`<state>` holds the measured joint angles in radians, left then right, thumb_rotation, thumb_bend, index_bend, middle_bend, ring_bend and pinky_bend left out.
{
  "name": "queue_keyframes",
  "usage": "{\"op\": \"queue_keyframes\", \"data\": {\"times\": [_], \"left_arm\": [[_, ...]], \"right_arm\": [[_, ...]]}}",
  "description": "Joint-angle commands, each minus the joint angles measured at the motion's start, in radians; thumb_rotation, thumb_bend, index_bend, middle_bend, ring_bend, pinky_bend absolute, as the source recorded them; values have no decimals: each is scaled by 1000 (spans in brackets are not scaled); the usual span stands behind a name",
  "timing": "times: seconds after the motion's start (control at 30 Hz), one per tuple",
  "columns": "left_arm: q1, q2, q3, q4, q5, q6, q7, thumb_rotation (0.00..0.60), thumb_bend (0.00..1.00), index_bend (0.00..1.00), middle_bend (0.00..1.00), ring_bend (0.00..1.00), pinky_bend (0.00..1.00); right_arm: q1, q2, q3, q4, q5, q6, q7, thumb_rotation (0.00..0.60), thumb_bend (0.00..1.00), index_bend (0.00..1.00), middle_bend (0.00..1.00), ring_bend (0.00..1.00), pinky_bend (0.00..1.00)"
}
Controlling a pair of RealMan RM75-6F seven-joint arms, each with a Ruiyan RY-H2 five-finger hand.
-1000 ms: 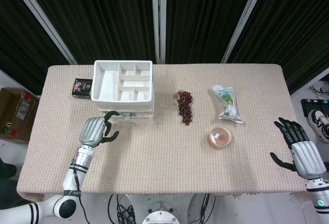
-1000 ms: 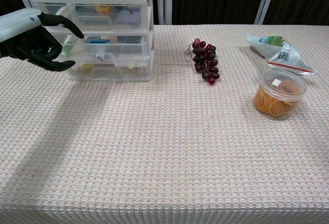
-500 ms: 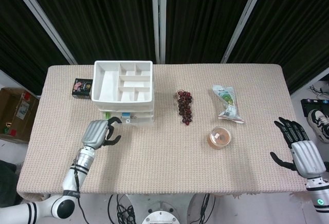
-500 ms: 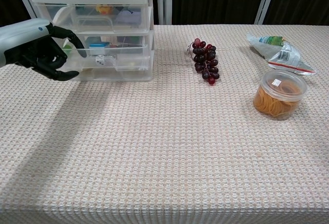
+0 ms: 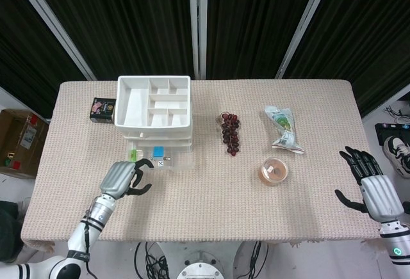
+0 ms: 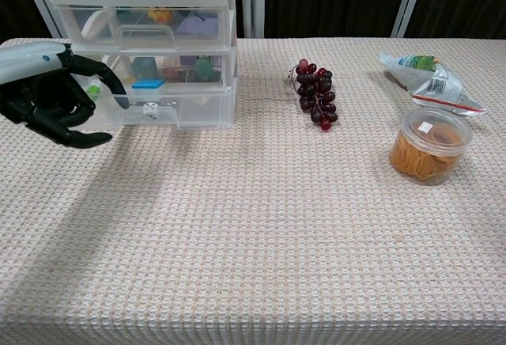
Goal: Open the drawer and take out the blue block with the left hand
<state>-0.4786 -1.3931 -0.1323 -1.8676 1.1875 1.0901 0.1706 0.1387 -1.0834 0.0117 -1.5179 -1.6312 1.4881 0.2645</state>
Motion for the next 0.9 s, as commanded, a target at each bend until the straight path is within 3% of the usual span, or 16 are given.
{"op": "queue_keyframes", "data": {"times": [0.03,0.2,0.33,0.47,0.7,0.9], "left_arm": [[2,11,9,-10,14,-1,-10,600,264,401,858,944,1000],[-7,29,17,-28,9,-22,-15,600,262,398,854,939,1000],[-14,48,23,-43,0,-43,-25,600,257,322,836,920,1000],[-5,65,35,-59,15,-21,-9,600,244,268,819,894,1000],[12,149,65,-114,71,16,42,600,244,261,811,881,995],[-40,214,11,-49,192,36,90,600,244,280,811,867,985]], "right_arm": [[0,0,0,-2,1,0,-1,600,203,0,23,0,0],[0,2,1,-4,0,2,-3,600,203,0,23,0,0],[1,2,1,-3,1,-2,-2,600,204,0,23,0,0],[-1,6,2,-5,-1,4,-3,600,203,0,23,0,0],[-10,13,1,-5,0,17,2,600,203,0,23,0,0],[-14,21,0,-10,-11,29,-6,600,203,0,23,0,0]]}}
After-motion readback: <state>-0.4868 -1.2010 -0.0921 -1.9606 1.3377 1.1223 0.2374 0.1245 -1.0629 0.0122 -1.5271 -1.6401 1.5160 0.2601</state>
